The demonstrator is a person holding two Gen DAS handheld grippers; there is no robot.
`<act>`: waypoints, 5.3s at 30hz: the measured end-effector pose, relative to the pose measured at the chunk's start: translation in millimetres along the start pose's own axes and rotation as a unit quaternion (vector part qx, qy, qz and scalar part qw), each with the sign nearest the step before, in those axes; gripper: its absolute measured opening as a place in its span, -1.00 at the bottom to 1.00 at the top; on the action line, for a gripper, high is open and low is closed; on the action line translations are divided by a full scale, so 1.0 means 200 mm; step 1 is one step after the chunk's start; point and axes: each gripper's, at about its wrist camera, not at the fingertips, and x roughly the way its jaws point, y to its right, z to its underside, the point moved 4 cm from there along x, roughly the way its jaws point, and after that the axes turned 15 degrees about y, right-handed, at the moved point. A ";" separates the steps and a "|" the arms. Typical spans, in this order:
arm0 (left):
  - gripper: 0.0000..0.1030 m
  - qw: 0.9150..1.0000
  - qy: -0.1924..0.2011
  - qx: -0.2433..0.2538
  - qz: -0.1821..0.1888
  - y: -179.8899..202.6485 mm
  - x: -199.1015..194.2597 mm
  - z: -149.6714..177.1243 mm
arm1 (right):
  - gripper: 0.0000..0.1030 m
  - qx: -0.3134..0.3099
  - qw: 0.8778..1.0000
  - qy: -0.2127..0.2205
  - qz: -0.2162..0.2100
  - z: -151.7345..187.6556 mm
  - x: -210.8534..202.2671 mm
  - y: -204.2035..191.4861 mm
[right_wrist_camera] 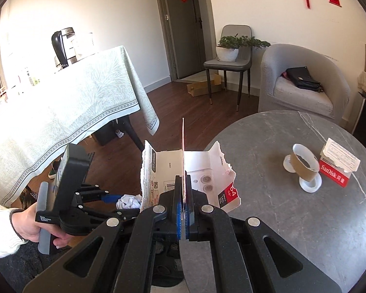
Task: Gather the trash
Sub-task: 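Carry the paper ball and torn packaging toward the green bin, then open the left tool over the bin while the right releases the torn packaging, then move both tools back over the table toward the tape core and caps, then grasp the tape core with the right tool while the left approaches a white cap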
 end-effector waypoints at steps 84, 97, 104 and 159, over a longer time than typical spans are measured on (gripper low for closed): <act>-0.17 0.979 0.203 -0.035 -0.004 0.00 -0.49 -0.62 | -0.42 -0.083 0.987 -0.112 -0.083 0.25 0.19 -0.37; 0.03 0.980 0.199 -0.001 0.015 0.27 -0.30 -0.73 | -0.25 -0.034 0.998 -0.049 0.035 0.10 0.02 0.21; 0.15 0.982 0.188 0.004 0.030 0.39 -0.17 -0.78 | -0.04 -0.016 0.996 -0.033 0.081 0.07 -0.03 0.48; -0.04 0.982 0.055 0.139 0.119 1.14 0.44 -0.65 | -0.32 0.081 0.988 0.027 0.131 0.02 -0.31 1.09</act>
